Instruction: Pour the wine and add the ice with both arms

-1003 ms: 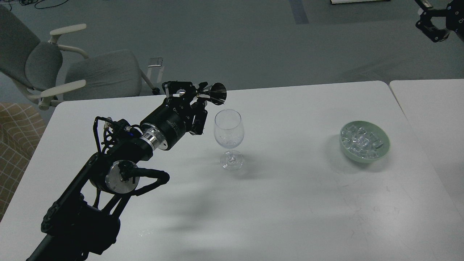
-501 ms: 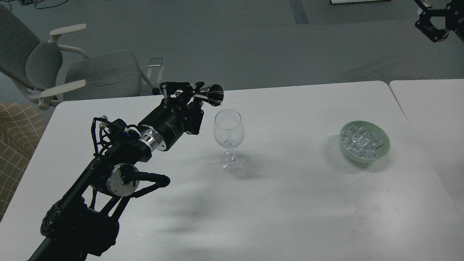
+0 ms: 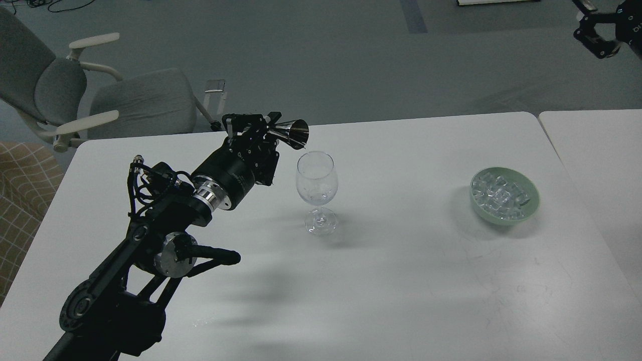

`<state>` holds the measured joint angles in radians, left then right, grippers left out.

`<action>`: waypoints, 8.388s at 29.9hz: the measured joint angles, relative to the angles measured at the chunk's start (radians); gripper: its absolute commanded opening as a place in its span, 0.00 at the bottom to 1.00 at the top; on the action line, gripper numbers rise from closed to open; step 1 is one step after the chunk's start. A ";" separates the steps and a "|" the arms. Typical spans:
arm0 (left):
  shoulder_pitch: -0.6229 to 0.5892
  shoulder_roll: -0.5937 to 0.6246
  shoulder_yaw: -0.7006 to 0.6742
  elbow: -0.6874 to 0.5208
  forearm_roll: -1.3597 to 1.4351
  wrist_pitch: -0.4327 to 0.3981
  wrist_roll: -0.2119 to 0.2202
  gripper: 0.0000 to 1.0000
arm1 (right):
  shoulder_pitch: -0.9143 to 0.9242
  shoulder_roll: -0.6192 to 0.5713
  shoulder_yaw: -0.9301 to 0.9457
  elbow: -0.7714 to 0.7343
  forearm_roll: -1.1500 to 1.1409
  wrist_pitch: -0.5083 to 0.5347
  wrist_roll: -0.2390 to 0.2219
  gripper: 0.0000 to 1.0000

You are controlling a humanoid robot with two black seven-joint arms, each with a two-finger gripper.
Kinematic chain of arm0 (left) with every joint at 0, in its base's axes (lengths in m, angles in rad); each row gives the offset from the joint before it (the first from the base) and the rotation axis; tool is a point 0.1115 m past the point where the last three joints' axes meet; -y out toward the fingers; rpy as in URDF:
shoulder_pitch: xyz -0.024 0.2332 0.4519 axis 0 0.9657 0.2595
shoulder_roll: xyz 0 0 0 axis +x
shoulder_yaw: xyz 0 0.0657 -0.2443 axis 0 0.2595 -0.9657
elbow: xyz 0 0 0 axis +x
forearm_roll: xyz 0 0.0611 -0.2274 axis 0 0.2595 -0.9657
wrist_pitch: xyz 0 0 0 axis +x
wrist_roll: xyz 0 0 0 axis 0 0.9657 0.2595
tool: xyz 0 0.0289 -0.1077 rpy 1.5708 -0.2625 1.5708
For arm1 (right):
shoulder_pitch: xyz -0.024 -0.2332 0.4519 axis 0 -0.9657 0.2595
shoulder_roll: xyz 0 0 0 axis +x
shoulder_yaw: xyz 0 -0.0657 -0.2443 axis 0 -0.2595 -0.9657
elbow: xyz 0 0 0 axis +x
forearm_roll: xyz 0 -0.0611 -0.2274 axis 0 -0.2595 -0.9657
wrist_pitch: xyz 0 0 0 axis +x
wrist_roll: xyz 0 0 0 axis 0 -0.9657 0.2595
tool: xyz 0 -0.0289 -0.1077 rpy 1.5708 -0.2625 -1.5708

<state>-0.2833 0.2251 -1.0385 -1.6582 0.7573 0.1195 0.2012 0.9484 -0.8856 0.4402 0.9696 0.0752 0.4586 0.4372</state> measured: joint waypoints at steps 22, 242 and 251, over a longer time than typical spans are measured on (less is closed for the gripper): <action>0.001 0.006 0.020 0.002 0.138 0.002 -0.041 0.00 | 0.000 0.001 0.000 0.001 0.000 0.000 0.000 1.00; 0.621 0.143 -0.850 0.326 -0.703 -0.609 0.086 0.98 | -0.024 -0.040 0.000 0.001 0.000 -0.002 0.002 1.00; 0.370 0.165 -0.835 0.227 -0.502 -0.609 0.081 0.98 | -0.027 -0.050 0.000 -0.005 0.000 -0.001 0.004 1.00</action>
<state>0.0872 0.3903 -1.8737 -1.4316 0.2550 -0.4892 0.2824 0.9219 -0.9357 0.4402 0.9647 0.0752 0.4572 0.4412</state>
